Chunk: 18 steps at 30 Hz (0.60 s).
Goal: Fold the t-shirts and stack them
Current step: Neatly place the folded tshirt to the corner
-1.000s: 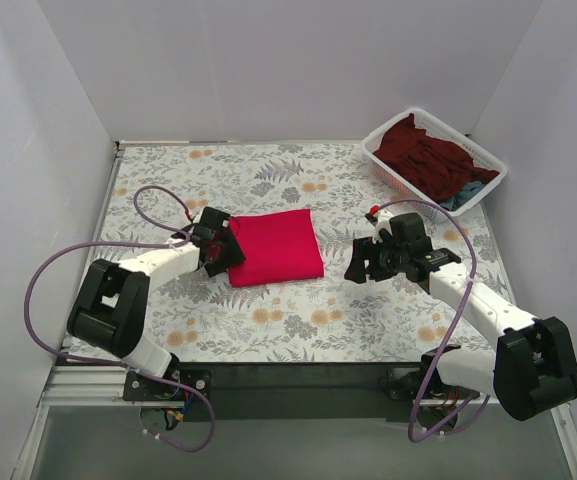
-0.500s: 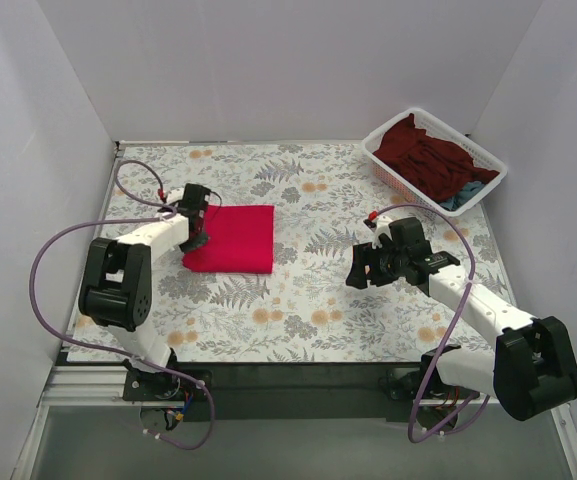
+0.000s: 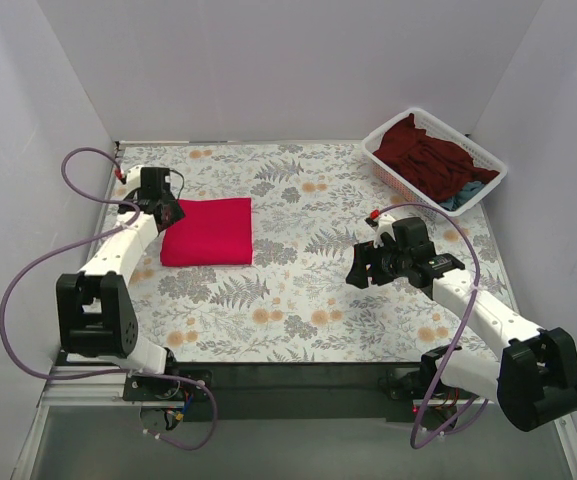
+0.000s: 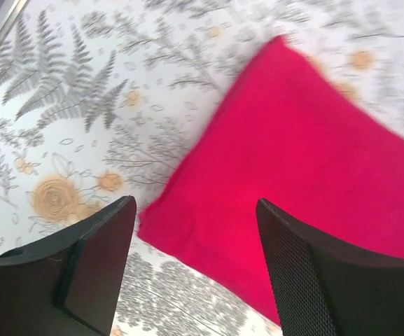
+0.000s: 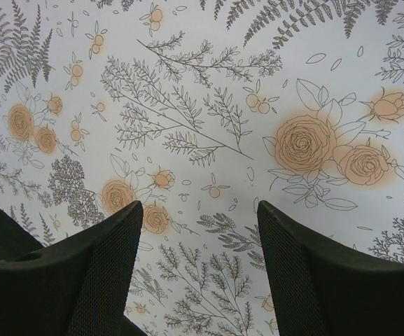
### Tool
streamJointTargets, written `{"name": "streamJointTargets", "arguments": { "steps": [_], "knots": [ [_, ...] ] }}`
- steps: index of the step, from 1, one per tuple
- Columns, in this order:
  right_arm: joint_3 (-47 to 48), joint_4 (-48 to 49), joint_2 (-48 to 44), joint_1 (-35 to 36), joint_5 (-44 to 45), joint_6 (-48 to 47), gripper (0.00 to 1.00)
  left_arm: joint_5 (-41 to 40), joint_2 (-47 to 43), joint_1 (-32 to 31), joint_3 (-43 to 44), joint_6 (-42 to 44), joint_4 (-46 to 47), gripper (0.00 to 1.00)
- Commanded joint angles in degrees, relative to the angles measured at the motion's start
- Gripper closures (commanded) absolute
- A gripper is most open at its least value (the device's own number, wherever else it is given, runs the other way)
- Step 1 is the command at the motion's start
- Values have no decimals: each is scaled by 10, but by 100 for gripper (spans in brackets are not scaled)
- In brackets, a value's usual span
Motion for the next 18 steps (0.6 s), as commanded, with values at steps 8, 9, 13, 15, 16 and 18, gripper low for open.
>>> {"name": "streamJointTargets", "arguments": {
  "steps": [8, 9, 13, 15, 16, 18],
  "knots": [
    [-12, 16, -13, 2, -12, -6, 27, 54, -37, -160, 10, -5, 0, 30],
    [-13, 16, -14, 2, -14, -6, 27, 50, -28, -176, 15, -6, -3, 30],
    [-16, 16, -18, 2, -14, -5, 27, 38, 21, -222, 29, -72, -38, 30],
    [-20, 15, -22, 2, -13, -5, 27, 33, 23, -235, 16, -100, -39, 30],
    [-21, 16, -23, 2, -13, -4, 27, 34, 24, -238, 8, -108, -30, 30],
    [-23, 16, -24, 1, -12, -5, 27, 27, 29, -248, -10, -109, -23, 30]
  ]
}}
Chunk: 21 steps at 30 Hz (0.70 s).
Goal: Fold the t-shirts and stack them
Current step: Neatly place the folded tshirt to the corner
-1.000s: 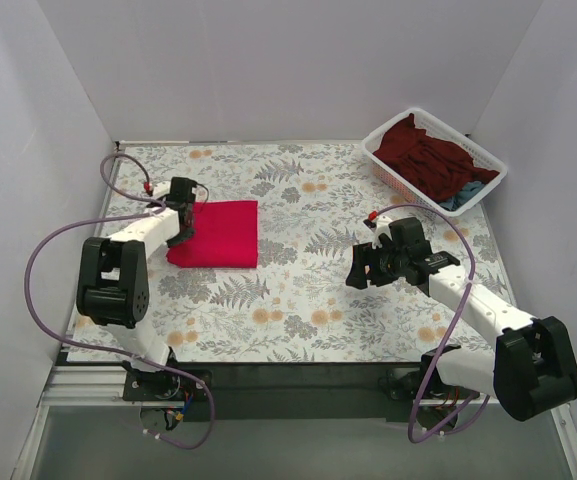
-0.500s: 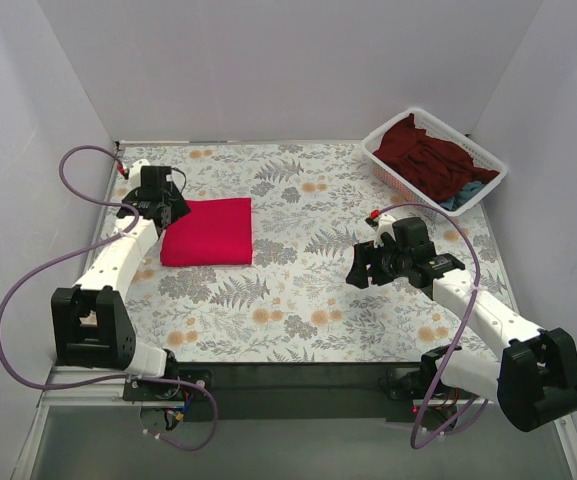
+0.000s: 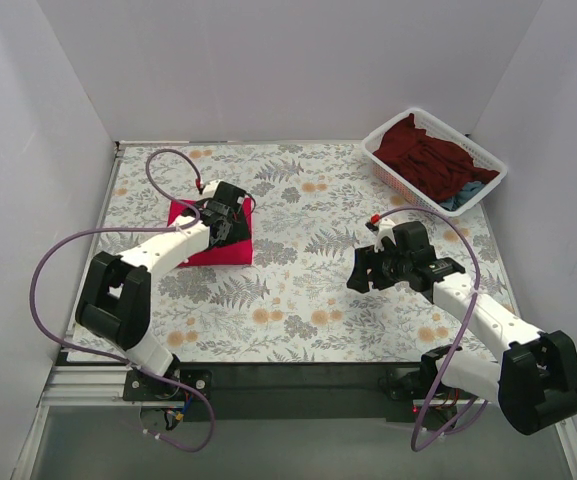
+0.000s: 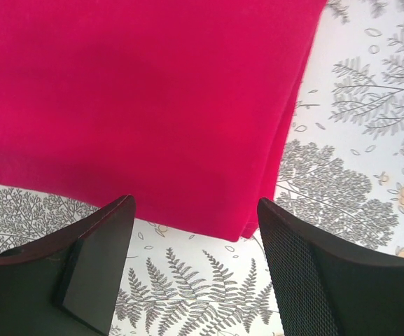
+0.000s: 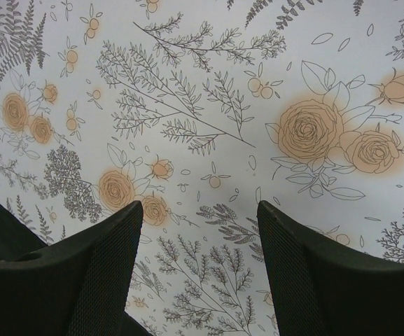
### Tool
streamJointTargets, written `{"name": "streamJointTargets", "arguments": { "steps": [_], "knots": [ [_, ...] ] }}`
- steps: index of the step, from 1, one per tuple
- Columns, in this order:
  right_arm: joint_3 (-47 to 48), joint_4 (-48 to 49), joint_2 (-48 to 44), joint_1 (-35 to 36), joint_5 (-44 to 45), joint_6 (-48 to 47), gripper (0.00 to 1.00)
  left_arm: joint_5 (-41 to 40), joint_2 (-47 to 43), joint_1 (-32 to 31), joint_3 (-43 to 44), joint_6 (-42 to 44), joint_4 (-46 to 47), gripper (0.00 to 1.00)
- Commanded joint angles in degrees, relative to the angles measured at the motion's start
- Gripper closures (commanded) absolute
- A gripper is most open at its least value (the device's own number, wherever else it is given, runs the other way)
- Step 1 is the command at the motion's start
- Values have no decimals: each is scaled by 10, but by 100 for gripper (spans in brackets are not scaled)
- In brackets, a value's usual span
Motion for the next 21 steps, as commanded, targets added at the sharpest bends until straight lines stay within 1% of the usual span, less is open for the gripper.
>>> {"name": "streamJointTargets", "arguments": {
  "steps": [1, 3, 5, 6, 7, 8, 9, 10, 13, 18, 19, 21],
  "knots": [
    [-6, 16, -14, 2, -7, -6, 27, -35, -8, -10, -14, -35, -8, 30],
    [-6, 15, -13, 1, -8, -5, 27, -57, -5, -21, -19, -62, -25, 30],
    [-9, 15, -15, 2, -10, -5, 27, -54, -29, -23, -34, -96, -39, 32],
    [-10, 15, -16, 2, -11, -5, 27, -50, -43, -23, -61, -151, -40, 37],
    [-11, 16, -18, 1, -11, -6, 27, -42, -71, -22, -77, -172, -28, 37],
    [-11, 16, -18, 2, -11, -5, 27, -32, -86, -17, -92, -196, -17, 34],
    [-11, 15, -18, 2, -10, -6, 27, -28, -100, -16, -125, -244, -8, 27],
    [-11, 16, -18, 1, -11, -6, 27, -23, -124, -15, -139, -271, 9, 27],
    [-11, 16, -20, 0, -15, -6, 27, 6, -154, -2, -178, -339, 37, 27],
    [-17, 16, -29, 1, -14, -6, 27, 19, -172, 16, -207, -435, 59, 26],
    [-17, 15, -31, 1, -15, -6, 27, 19, -176, 20, -221, -466, 70, 27],
    [-20, 15, -38, 1, -15, -5, 27, 11, -181, 27, -240, -503, 81, 28]
  ]
}}
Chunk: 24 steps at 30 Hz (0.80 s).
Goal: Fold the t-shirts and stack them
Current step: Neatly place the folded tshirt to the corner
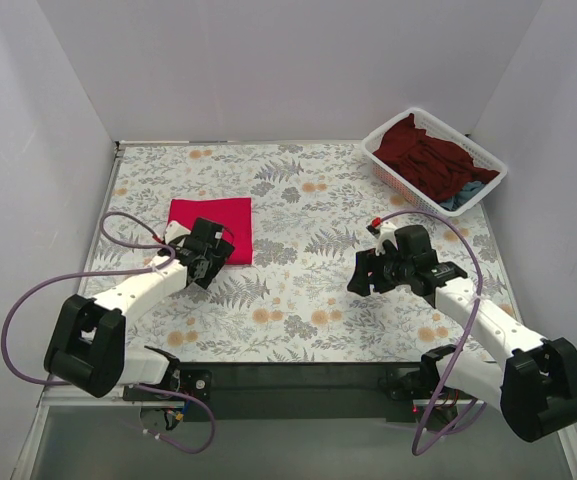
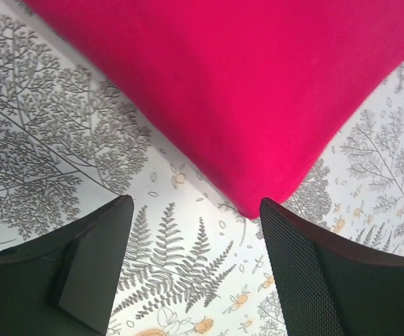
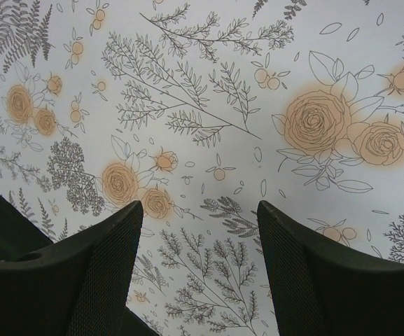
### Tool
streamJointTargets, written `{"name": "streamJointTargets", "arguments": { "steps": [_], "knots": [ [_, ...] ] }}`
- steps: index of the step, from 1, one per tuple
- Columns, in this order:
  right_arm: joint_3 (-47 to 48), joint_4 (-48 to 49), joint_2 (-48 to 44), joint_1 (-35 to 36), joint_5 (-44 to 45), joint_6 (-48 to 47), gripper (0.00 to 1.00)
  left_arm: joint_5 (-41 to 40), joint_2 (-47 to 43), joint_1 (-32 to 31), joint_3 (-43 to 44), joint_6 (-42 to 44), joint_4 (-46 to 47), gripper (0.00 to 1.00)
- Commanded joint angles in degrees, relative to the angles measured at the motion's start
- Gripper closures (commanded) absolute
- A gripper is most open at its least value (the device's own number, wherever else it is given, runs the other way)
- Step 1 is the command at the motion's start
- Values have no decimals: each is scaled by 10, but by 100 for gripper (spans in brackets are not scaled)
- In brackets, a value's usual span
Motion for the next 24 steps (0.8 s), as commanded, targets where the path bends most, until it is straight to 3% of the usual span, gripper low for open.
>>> {"name": "streamJointTargets", "arguments": {
  "steps": [1, 6, 18, 24],
  "knots": [
    [-5, 15, -20, 1, -7, -4, 27, -12, -27, 11, -36, -161, 39, 29],
    [-10, 15, -34, 0, -2, -4, 27, -51, -38, 17, -102, -248, 127, 33],
    [-18, 15, -49, 1, 7, -3, 27, -64, 59, 33, -101, -266, 223, 38],
    [-16, 14, -52, 0, 10, -2, 27, -61, 89, 44, -93, -265, 240, 62]
  ]
}}
